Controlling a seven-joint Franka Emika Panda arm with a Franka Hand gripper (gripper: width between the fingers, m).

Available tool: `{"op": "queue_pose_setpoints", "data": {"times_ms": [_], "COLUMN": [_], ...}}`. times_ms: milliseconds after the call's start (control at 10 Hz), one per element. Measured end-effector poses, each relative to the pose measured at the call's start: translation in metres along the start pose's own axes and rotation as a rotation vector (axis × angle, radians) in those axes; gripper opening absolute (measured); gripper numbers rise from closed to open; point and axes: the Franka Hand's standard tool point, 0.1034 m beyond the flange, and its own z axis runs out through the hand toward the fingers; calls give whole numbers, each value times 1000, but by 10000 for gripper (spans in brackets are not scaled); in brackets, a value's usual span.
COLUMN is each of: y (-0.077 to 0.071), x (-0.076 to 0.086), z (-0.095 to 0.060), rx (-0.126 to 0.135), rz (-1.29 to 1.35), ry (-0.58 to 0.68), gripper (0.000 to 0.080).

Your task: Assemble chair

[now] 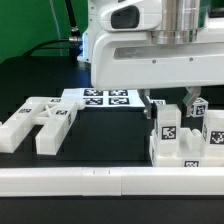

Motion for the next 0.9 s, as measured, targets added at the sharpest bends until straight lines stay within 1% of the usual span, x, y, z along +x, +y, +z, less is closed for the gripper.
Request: {"op": "queue_pose_setpoints", "data": {"times_ms": [200,400,500,700,800,900], "y": [0,0,0,0,1,1], "x": [0,0,-1,-2,-2,-2], "z": [0,0,1,1,1,2], "rx": [0,6,19,30,45,52], "rz": [15,199,343,566,702,794], "ry": [0,7,16,24,18,14], "gripper": [288,288,288,291,291,291]}}
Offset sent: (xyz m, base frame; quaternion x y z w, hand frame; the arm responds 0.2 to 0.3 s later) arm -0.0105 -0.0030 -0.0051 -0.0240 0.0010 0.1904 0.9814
